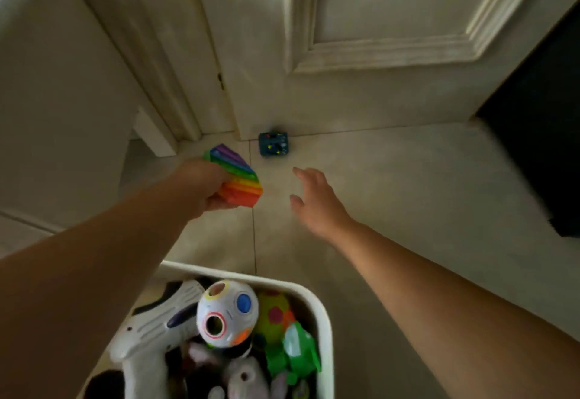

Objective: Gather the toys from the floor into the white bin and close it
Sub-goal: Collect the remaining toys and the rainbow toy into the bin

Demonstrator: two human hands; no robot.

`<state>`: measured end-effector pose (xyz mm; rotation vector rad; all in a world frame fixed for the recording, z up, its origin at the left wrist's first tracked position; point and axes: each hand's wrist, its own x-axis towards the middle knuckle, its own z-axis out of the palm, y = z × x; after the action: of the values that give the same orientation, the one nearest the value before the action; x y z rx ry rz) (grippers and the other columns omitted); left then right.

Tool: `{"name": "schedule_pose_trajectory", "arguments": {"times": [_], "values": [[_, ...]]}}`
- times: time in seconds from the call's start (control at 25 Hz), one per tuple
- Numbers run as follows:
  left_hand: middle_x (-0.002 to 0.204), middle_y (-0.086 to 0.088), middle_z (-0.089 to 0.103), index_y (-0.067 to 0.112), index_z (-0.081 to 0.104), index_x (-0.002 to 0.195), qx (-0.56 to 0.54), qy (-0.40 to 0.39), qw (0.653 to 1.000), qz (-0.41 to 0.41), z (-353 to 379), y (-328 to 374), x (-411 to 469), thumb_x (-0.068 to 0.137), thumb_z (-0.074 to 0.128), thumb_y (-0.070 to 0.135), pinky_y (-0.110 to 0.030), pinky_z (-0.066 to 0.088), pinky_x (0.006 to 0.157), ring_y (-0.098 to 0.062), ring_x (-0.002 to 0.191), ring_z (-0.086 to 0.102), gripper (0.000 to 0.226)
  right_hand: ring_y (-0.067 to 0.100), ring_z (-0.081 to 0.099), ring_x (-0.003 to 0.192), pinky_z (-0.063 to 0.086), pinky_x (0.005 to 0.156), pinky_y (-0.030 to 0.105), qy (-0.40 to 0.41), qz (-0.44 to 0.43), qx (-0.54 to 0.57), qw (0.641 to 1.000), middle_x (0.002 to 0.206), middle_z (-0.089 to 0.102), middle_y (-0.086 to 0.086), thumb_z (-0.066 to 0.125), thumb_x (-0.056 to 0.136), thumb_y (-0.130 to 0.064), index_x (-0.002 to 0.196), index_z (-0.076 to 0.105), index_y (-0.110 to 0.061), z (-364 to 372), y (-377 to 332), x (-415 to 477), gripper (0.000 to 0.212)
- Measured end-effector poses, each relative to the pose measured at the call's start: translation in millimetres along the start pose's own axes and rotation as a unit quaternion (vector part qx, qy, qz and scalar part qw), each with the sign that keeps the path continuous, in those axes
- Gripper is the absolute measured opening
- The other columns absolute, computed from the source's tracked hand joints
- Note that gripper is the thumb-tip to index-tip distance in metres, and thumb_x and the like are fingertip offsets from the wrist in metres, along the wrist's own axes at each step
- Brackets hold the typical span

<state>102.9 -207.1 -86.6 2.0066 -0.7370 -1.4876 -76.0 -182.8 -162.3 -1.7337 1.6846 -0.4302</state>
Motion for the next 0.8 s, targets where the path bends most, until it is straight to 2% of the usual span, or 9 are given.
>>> {"name": "schedule_pose_trajectory", "arguments": {"times": [0.08, 0.2, 0.4, 0.48, 0.56, 0.6, 0.68, 0.72, 0.8], "values": [[0.114, -0.016, 0.061, 0.008, 0.044, 0.135, -0.003, -0.015, 1.0, -0.011, -17.8, -5.4, 17.5, 0.095, 0.052, 0.001, -0.037, 0.055, 0.064, -0.026, 0.085, 0.065, 0.041, 0.029, 0.018, 0.145, 0.026, 0.114, 0.038, -0.053, 0.015, -0.064, 0.996, 0.162, 0.001, 0.002, 0.042, 0.1, -0.02, 0.153, 0.016, -0.025, 18.8, -1.2, 37.5, 0.059], [0.114, -0.016, 0.059, 0.01, 0.042, 0.136, -0.005, -0.046, 0.999, -0.022, -28.3, -6.6, 34.2, 0.094, 0.054, 0.002, -0.037, 0.052, 0.071, -0.028, 0.094, 0.062, 0.045, 0.032, 0.012, 0.146, 0.025, 0.116, 0.043, -0.078, 0.046, -0.164, 0.982, 0.162, -0.008, -0.002, 0.04, 0.097, -0.011, 0.153, 0.009, -0.029, 33.4, -5.3, 90.8, 0.068], [0.114, -0.014, 0.06, 0.012, 0.044, 0.135, -0.013, -0.083, 0.996, -0.031, -23.1, -12.2, 55.0, 0.095, 0.051, 0.002, -0.037, 0.054, 0.066, -0.027, 0.096, 0.062, 0.041, 0.033, -0.009, 0.148, 0.001, 0.118, 0.054, -0.073, 0.014, -0.285, 0.956, 0.162, -0.01, 0.002, 0.04, 0.093, -0.009, 0.154, -0.002, -0.026, 46.4, -20.5, 146.4, 0.076], [0.116, -0.014, 0.06, 0.013, 0.046, 0.133, -0.016, -0.093, 0.995, -0.026, -19.8, -14.4, 60.7, 0.095, 0.051, 0.002, -0.035, 0.054, 0.061, -0.028, 0.099, 0.062, 0.04, 0.034, 0.008, 0.146, 0.011, 0.117, 0.053, -0.008, -0.012, -0.318, 0.948, 0.159, 0.012, 0.009, 0.048, 0.089, -0.016, 0.153, 0.011, -0.02, 49.2, -22.2, 153.9, 0.073], [0.11, -0.012, 0.062, 0.014, 0.048, 0.126, -0.021, -0.098, 0.995, -0.023, -18.8, -15.2, 61.1, 0.094, 0.052, 0.001, -0.034, 0.055, 0.06, -0.027, 0.095, 0.063, 0.035, 0.035, 0.027, 0.134, 0.025, 0.11, 0.048, 0.078, -0.04, -0.347, 0.934, 0.145, 0.032, 0.014, 0.058, 0.084, -0.023, 0.147, 0.027, -0.019, 50.9, -20.5, 154.0, 0.071], [0.104, -0.011, 0.062, 0.015, 0.05, 0.12, -0.022, -0.099, 0.995, -0.02, -19.3, -15.1, 60.1, 0.094, 0.052, 0.001, -0.034, 0.055, 0.061, -0.026, 0.092, 0.063, 0.03, 0.036, 0.028, 0.132, 0.026, 0.109, 0.049, 0.076, -0.047, -0.345, 0.934, 0.144, 0.03, 0.015, 0.06, 0.083, -0.026, 0.148, 0.025, -0.023, 52.4, -19.3, 153.9, 0.073], [0.092, -0.007, 0.061, 0.017, 0.049, 0.108, -0.029, -0.098, 0.995, -0.008, -20.3, -14.1, 56.6, 0.094, 0.05, 0.0, -0.035, 0.055, 0.063, -0.023, 0.082, 0.062, 0.022, 0.04, 0.029, 0.133, 0.031, 0.105, 0.05, -0.022, -0.019, -0.306, 0.952, 0.145, 0.025, 0.014, 0.057, 0.089, -0.026, 0.149, 0.02, -0.034, 57.6, -14.8, 147.6, 0.072], [0.09, -0.006, 0.06, 0.018, 0.048, 0.105, -0.033, -0.096, 0.995, 0.0, -21.3, -13.3, 53.6, 0.094, 0.05, 0.0, -0.035, 0.055, 0.064, -0.022, 0.081, 0.062, 0.021, 0.041, 0.037, 0.126, 0.039, 0.096, 0.045, -0.062, -0.004, -0.284, 0.957, 0.14, 0.029, 0.014, 0.055, 0.091, -0.024, 0.147, 0.025, -0.036, 63.1, -9.5, 142.0, 0.064], [0.098, -0.008, 0.06, 0.019, 0.048, 0.104, -0.036, -0.083, 0.996, 0.023, -24.0, -11.9, 46.3, 0.094, 0.049, -0.001, -0.037, 0.056, 0.068, -0.026, 0.089, 0.062, 0.022, 0.036, 0.049, 0.109, 0.044, 0.077, 0.035, -0.065, 0.003, -0.239, 0.969, 0.125, 0.039, 0.013, 0.057, 0.089, -0.019, 0.132, 0.041, -0.031, 70.2, -0.3, 125.5, 0.047]]}}
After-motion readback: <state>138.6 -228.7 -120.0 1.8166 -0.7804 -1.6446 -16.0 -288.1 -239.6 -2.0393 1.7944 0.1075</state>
